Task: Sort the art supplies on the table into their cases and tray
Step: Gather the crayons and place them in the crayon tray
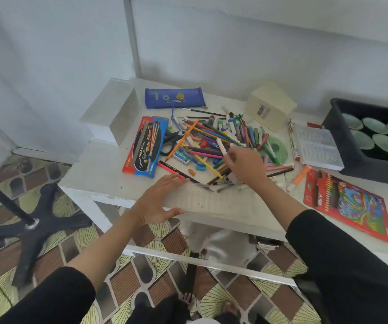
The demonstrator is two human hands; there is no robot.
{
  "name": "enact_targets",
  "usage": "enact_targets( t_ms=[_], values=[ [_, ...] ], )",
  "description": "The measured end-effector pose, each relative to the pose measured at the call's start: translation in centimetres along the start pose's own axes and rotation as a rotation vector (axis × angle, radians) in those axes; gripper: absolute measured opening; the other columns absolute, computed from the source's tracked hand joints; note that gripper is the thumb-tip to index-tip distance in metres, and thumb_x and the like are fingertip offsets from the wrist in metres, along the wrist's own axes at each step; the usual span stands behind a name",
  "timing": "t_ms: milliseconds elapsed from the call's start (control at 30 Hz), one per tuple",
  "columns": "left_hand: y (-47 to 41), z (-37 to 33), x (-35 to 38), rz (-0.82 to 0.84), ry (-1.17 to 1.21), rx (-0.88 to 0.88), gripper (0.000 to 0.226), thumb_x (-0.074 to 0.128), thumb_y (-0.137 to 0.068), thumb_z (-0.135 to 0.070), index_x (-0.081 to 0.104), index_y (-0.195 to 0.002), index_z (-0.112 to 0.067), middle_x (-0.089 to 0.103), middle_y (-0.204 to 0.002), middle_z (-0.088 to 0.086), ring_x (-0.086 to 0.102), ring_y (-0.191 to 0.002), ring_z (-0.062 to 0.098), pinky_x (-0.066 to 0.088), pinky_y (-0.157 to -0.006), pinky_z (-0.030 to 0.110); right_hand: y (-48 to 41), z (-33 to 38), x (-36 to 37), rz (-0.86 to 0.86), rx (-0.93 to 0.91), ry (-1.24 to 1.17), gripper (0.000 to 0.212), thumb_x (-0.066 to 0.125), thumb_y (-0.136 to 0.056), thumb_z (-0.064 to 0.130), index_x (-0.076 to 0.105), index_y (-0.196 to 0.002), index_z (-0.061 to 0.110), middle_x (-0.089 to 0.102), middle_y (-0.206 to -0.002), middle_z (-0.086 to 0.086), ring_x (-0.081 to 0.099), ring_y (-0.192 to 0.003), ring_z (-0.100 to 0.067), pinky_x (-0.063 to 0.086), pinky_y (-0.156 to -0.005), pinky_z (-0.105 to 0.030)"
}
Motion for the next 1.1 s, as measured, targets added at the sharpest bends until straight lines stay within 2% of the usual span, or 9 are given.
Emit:
enact_targets(
  t_ms=[200, 333, 433, 567, 667, 833, 900, 1000, 1100],
  values=[
    [-0.1, 0.0, -0.1, 0.016, -0.010, 0.013, 0.078, 0.060, -0.078, -0.058, 0.037, -0.144, -0.025, 0.031, -0.142, -0.018, 0.012, -0.136, -0.012, 0.008, -0.109, 0.006, -2.5, 0.7, 2.0, -0.018, 0.159, 0.167, 0.031, 0.055, -0.091, 0.040, 0.055, -0.110, 0.016, 0.063, -0.104, -0.004, 0.054, -0.105, -0.027, 0.036, -0.092, -0.047],
    [-0.1, 0.2, -0.2, 0.047, -0.017, 0.019, 0.079, 0.058, -0.078, -0.061, 0.034, -0.144, -0.026, 0.030, -0.143, -0.018, 0.014, -0.137, -0.007, 0.010, -0.110, 0.014, -2.4, 0.7, 2.4, -0.084, 0.237, 0.077, 0.022, 0.058, -0.090, 0.027, 0.058, -0.110, 0.018, 0.064, -0.109, -0.002, 0.048, -0.114, -0.026, 0.030, -0.100, -0.050],
    [-0.3, 0.5, -0.4, 0.091, -0.009, 0.008, 0.081, 0.058, -0.077, -0.062, 0.032, -0.146, -0.028, 0.028, -0.146, -0.018, 0.014, -0.138, -0.006, 0.012, -0.112, 0.018, -1.9, 0.6, 2.0, -0.199, 0.243, -0.040, 0.018, 0.060, -0.089, 0.021, 0.066, -0.106, 0.018, 0.066, -0.106, -0.001, 0.051, -0.107, -0.024, 0.033, -0.094, -0.042],
    [-0.4, 1.0, -0.4, 0.108, 0.013, -0.010, 0.080, 0.061, -0.075, -0.061, 0.030, -0.145, -0.035, 0.029, -0.147, -0.018, 0.015, -0.139, -0.007, 0.010, -0.109, 0.010, -0.1, 1.4, 1.5, -0.315, 0.161, -0.329, 0.017, 0.068, -0.082, 0.009, 0.070, -0.099, 0.009, 0.066, -0.095, -0.006, 0.058, -0.083, -0.017, 0.045, -0.074, -0.026],
    [-0.5, 0.9, -0.5, 0.078, 0.057, -0.003, 0.080, 0.066, -0.073, -0.058, 0.036, -0.142, -0.032, 0.029, -0.146, -0.024, 0.017, -0.139, -0.008, 0.009, -0.107, 0.003, 1.8, 2.6, 1.4, -0.238, 0.085, -0.587, 0.015, 0.070, -0.079, 0.001, 0.071, -0.091, 0.009, 0.065, -0.090, -0.006, 0.058, -0.073, -0.012, 0.049, -0.067, -0.014],
    [-0.6, 1.2, -0.7, 0.046, 0.144, -0.056, 0.087, 0.072, -0.066, -0.059, 0.042, -0.141, -0.027, 0.038, -0.140, -0.030, 0.031, -0.133, -0.007, 0.023, -0.111, 0.017, 4.8, 4.2, 1.2, 0.044, 0.048, -0.801, 0.018, 0.071, -0.080, 0.001, 0.072, -0.087, 0.017, 0.068, -0.086, -0.001, 0.067, -0.077, -0.017, 0.057, -0.074, -0.026],
    [-0.6, 1.3, -0.8, 0.042, 0.166, -0.085, 0.094, 0.075, -0.064, -0.057, 0.035, -0.144, -0.028, 0.046, -0.136, -0.029, 0.037, -0.131, -0.004, 0.027, -0.110, 0.022, 5.7, 4.8, 1.3, 0.094, 0.000, -0.805, 0.021, 0.071, -0.079, -0.001, 0.071, -0.087, 0.019, 0.066, -0.085, 0.003, 0.066, -0.075, -0.010, 0.056, -0.073, -0.023],
    [-0.6, 1.2, -0.8, 0.047, 0.170, -0.080, 0.097, 0.075, -0.064, -0.058, 0.032, -0.146, -0.029, 0.048, -0.133, -0.029, 0.039, -0.128, -0.005, 0.026, -0.106, 0.015, 6.4, 6.0, 2.0, 0.092, -0.068, -0.744, 0.022, 0.070, -0.078, -0.002, 0.072, -0.089, 0.017, 0.063, -0.086, 0.002, 0.061, -0.073, -0.004, 0.052, -0.071, -0.014],
    [-0.7, 1.2, -0.8, 0.051, 0.197, -0.079, 0.097, 0.075, -0.065, -0.058, 0.033, -0.146, -0.025, 0.048, -0.132, -0.028, 0.042, -0.126, -0.005, 0.028, -0.104, 0.010, 6.6, 7.2, 3.0, 0.111, -0.170, -0.687, 0.018, 0.070, -0.077, -0.004, 0.072, -0.089, 0.009, 0.061, -0.085, -0.002, 0.059, -0.072, -0.008, 0.051, -0.071, -0.017]
  ],
)
Point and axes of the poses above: each hand's wrist, its own y-axis away from the middle knuckle, its own x-axis out of the palm, z = x × y, the point moved 2 cm from there along -y, towards the middle knuckle
